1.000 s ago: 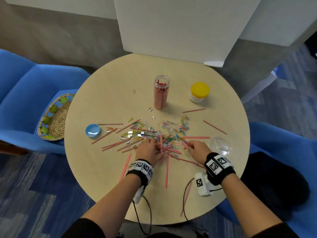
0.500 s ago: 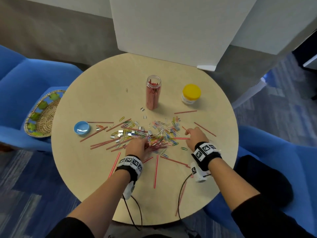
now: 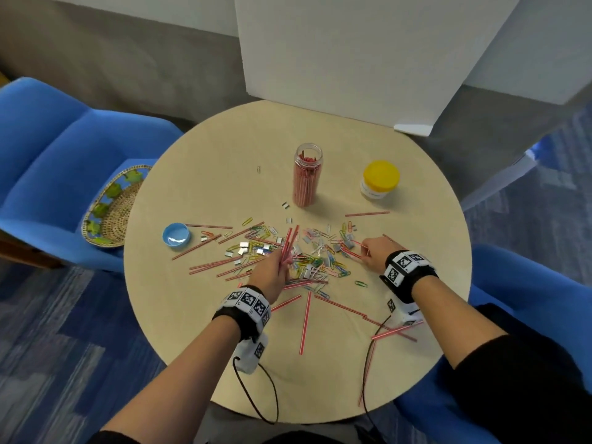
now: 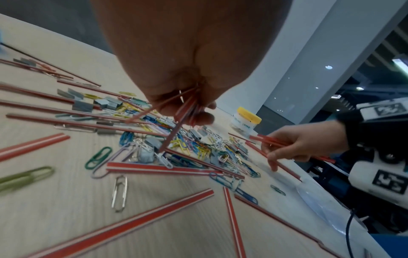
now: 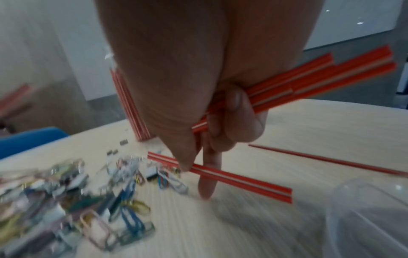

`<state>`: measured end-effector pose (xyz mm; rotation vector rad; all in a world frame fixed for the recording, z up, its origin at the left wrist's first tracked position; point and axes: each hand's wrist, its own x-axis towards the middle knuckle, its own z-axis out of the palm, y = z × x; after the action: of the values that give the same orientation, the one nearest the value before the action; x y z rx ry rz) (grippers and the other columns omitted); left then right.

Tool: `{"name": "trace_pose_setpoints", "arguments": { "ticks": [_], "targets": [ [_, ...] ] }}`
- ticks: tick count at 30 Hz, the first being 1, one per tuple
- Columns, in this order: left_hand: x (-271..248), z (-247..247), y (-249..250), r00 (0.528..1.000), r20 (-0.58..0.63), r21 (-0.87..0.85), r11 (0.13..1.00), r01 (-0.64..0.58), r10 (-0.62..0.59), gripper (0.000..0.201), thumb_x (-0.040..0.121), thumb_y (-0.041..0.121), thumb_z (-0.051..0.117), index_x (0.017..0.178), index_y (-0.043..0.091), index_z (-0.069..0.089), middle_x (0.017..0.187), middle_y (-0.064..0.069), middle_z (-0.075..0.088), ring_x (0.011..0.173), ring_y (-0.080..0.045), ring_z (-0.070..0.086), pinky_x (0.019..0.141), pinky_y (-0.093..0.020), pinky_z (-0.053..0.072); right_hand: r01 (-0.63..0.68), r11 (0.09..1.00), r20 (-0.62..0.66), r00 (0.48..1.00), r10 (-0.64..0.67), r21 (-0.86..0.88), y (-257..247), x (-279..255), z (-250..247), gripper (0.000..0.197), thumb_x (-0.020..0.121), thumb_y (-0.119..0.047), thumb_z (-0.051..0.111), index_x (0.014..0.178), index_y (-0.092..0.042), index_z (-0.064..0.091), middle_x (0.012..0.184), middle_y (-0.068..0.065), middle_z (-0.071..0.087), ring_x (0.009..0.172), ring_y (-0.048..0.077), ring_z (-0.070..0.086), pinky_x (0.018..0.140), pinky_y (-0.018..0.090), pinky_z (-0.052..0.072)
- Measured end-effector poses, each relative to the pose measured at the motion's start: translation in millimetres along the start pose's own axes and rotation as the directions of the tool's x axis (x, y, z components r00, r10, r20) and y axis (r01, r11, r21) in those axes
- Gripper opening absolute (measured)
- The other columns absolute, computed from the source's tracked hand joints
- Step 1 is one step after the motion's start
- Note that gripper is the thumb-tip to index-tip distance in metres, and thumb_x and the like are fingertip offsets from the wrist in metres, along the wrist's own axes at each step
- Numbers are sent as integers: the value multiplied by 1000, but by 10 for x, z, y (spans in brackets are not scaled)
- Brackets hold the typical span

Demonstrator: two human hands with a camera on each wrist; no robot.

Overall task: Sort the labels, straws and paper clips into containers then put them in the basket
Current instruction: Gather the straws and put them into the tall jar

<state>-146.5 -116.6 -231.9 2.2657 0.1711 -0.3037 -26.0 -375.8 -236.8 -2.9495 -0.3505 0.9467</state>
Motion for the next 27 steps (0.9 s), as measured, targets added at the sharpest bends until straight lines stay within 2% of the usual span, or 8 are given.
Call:
{"name": "trace_pose_setpoints", "arguments": {
  "ticks": [2, 6, 8, 11, 17, 20, 23, 27],
  "targets": [
    [-2, 62, -29, 998, 14, -4, 998, 57, -57, 19, 103, 17, 35, 113, 18, 51, 75, 0, 57, 64, -22, 53, 59, -36, 44, 42, 994, -10, 999, -42, 101, 75, 6, -41, 3, 94, -22, 53, 92, -20, 54, 90, 8, 69, 89, 29, 63, 81, 35, 52],
    [43, 104, -1, 980, 131, 65, 988, 141, -148, 38, 102, 21, 39, 138, 16, 44, 89, -5, 63, 65, -16, 53, 55, -27, 37, 36, 983, 25, 999, -41, 178, 143, 3, -189, 10, 92, -30, 61, 97, -22, 55, 89, 2, 60, 86, 22, 57, 75, 28, 43],
    [98, 60, 29, 975, 165, 133, 983, 129, -150, 34, 101, 26, 41, 131, 13, 50, 92, -5, 64, 72, -18, 54, 63, -27, 39, -2, 990, 8, 1000, 1, 141, 154, 50, -307, 23, 96, -39, 54, 95, -17, 63, 91, 3, 60, 87, 23, 57, 79, 31, 45],
    [187, -13, 52, 953, 255, 113, 984, 138, -163, 32, 105, 30, 35, 109, 12, 61, 69, 1, 54, 59, -16, 49, 55, -28, 36, -75, 994, -62, 995, 81, 85, 161, 192, -467, 54, 104, -46, 30, 94, -12, 71, 99, 9, 66, 93, 29, 62, 86, 35, 46],
    [227, -117, -28, 937, 285, -240, 932, 273, -201, 14, 100, 11, 36, 102, 17, 49, 71, -2, 44, 57, -17, 39, 56, -33, 36, -100, 986, -165, 979, 121, 132, 52, 608, -529, 51, 108, -30, 23, 110, -3, 67, 115, 19, 66, 104, 35, 61, 87, 37, 46],
    [134, -134, -25, 970, 208, 82, 991, 110, -124, 14, 93, 24, 49, 103, 19, 57, 78, -1, 58, 69, -21, 54, 69, -39, 50, -73, 982, -188, 976, 106, 175, 8, 751, -531, 47, 107, -25, 26, 112, -1, 66, 118, 20, 65, 108, 36, 60, 89, 37, 46],
    [41, -56, -54, 966, 246, 453, 891, -45, -76, 41, 87, 32, 57, 128, 29, 55, 106, -1, 68, 99, -23, 63, 84, -35, 53, -57, 990, -183, 980, 81, 131, 29, 854, -488, 34, 104, -19, 34, 115, -6, 64, 117, 18, 65, 106, 36, 61, 85, 37, 48],
    [57, 78, -114, 964, 258, 580, 809, -97, -69, 49, 91, 57, 52, 130, 27, 57, 116, 1, 68, 107, -22, 62, 90, -36, 52, -72, 997, -241, 968, 75, 19, 119, 887, -435, 23, 95, -15, 48, 115, -17, 60, 106, 11, 67, 94, 33, 63, 74, 34, 49]
  ]
}}
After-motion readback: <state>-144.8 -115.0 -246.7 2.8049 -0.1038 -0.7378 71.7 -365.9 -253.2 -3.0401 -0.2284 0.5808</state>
